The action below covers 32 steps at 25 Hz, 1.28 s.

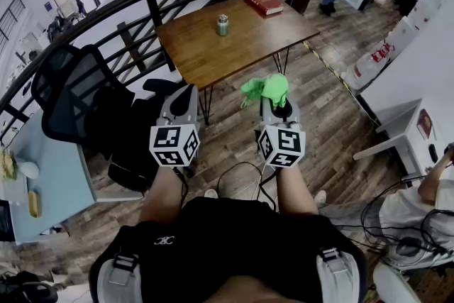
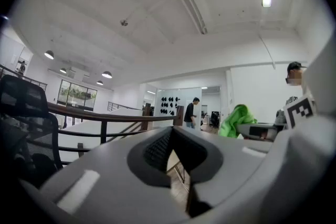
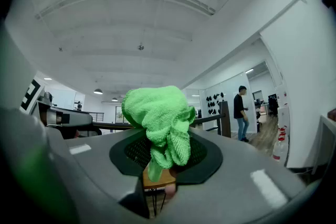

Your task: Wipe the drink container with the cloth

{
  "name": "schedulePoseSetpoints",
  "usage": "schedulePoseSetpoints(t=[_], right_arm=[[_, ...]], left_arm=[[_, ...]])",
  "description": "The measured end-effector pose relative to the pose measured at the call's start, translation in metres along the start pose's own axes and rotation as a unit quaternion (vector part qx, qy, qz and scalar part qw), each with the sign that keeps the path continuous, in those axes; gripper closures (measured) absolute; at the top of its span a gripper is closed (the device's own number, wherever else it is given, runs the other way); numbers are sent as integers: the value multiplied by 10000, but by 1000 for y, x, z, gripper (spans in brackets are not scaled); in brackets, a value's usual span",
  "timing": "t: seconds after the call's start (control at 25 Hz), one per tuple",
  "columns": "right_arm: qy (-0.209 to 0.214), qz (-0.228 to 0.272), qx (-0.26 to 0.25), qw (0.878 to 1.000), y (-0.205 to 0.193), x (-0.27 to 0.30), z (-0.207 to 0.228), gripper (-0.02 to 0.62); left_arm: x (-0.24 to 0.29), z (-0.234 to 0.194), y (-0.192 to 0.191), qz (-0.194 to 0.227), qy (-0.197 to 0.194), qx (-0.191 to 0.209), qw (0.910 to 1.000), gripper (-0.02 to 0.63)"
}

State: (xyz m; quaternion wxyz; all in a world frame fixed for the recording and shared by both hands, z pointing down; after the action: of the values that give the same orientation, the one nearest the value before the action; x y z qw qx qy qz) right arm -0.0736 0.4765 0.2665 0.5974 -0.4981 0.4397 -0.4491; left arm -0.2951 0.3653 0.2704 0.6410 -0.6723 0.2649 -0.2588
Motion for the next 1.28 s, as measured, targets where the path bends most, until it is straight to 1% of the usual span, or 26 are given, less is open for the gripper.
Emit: schedulePoseSetpoints(t=[0.2, 0.32, 0.56, 0.72, 0.8, 0.88, 1.04, 1.28], right_arm=[[89, 16, 184, 9998, -1, 7, -12, 488], [133, 9, 179, 9998, -2, 9, -23, 486], [-79, 6, 147, 9999, -7, 4, -41, 486], [-104, -29, 101, 9999, -8, 2, -56, 486], [-135, 4, 83, 9999, -5, 2, -59, 486], [-167, 45, 24, 9998, -2, 4, -60, 486], [-192, 73, -7, 9998, -4, 14, -61, 486], [-76, 132, -88, 9998, -6, 43, -63, 486]], left_arm=[[-1, -12, 0, -26, -64, 102, 9999, 554], [1, -23, -3, -67, -139, 77, 9999, 554], [-3, -38, -6, -99, -367, 95, 9992, 554], [-7, -48, -6, -122, -456, 69, 9989, 554], [-6, -51, -6, -130, -505, 0, 9986, 554], [-4, -52, -5, -118, -549, 13, 9984, 554], [4, -57, -7, -96, -546, 159, 9983, 554], [23, -73, -6, 25, -452, 154, 9989, 554]])
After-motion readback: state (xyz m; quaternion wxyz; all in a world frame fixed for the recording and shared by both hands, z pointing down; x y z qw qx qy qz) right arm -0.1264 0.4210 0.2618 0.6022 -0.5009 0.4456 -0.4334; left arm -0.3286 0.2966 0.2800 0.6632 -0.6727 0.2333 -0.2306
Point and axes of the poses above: the fingertips, and each gripper's own axes: x forward along the fingers, z to its right, y out of its top, the point moved 6 cm from there along -x, backward along the fingers, and after that the axes turned 3 degrees about x, right-handed, at the moved point
